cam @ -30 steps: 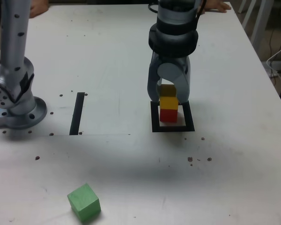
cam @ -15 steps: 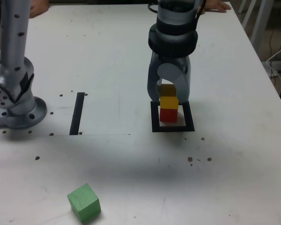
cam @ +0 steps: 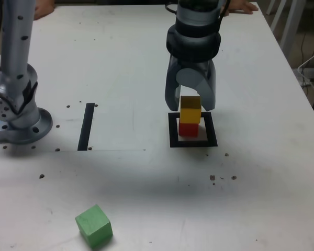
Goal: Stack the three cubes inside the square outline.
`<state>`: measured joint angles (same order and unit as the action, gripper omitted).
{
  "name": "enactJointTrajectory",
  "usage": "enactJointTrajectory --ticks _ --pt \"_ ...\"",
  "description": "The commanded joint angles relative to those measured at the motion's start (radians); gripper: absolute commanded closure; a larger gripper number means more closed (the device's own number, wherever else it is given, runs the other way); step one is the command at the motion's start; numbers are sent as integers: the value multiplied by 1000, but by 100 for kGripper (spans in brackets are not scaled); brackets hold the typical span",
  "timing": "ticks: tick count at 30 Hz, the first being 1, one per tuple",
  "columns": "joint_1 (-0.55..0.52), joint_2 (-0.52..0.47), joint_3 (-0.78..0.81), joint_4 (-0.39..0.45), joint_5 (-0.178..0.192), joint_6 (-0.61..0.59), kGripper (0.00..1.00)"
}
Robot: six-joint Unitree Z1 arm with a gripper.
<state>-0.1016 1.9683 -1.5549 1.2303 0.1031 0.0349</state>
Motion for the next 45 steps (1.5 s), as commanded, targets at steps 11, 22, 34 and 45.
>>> enactJointTrajectory --ticks 11,22,34,45 --pt "-39 -62 1 47 22 -5 1" --pt "-90 -94 23 52 5 -38 1" --pt "-134 -120 33 105 4 -87 1" --pt "-356 -193 87 121 -46 -311 0"
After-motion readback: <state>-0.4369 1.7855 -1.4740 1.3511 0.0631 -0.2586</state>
